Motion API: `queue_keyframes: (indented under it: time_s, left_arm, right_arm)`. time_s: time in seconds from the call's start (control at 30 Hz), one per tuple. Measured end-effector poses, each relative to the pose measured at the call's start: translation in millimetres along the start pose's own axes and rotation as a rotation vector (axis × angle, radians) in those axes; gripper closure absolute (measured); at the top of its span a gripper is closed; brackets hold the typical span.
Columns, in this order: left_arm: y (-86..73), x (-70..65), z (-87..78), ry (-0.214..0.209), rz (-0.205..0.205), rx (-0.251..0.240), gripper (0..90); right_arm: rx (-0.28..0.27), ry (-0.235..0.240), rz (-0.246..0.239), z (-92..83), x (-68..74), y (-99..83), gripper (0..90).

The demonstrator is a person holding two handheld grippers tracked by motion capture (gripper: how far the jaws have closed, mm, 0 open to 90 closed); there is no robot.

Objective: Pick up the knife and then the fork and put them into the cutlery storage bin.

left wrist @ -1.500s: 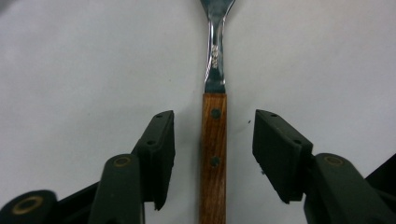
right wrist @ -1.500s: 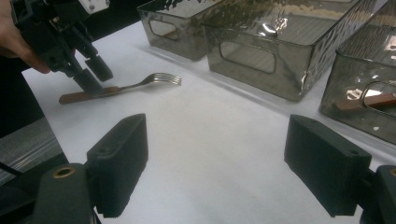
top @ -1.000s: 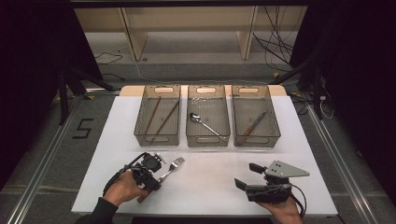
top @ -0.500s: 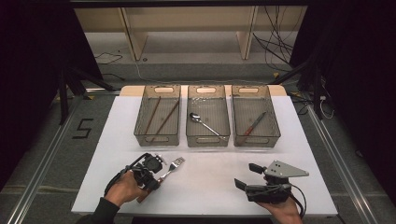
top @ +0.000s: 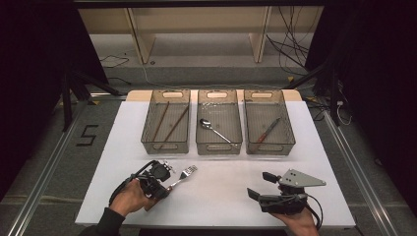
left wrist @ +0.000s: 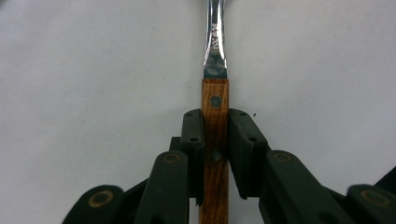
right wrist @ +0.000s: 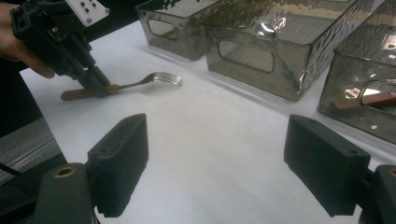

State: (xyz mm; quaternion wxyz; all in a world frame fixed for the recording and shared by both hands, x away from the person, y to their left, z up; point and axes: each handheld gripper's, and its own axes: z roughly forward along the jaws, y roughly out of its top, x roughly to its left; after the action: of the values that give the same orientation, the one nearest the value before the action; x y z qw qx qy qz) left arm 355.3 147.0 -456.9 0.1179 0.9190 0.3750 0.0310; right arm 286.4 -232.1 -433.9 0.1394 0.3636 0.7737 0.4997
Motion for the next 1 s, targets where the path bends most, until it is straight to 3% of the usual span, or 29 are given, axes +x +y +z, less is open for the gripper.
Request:
queue_keyframes:
  time_s: [0.2, 0.6, 1.0]
  left_arm:
    - [1.5, -0.9, -10.1, -0.014, 0.007, -0.046, 76.4]
    - [17.9, -8.7, -30.1, -0.081, 0.028, -0.199, 76.3]
    - [40.0, -8.8, -44.5, -0.078, 0.041, -0.31, 76.3]
  right_arm:
    - [0.0, 0.0, 0.0, -0.1, 0.2, -0.1, 22.6]
    - [-0.001, -0.001, 0.004, -0.4, -0.4, -0.3, 22.6]
    - [-0.003, -0.003, 0.006, 0.3, -0.2, 0.0, 22.6]
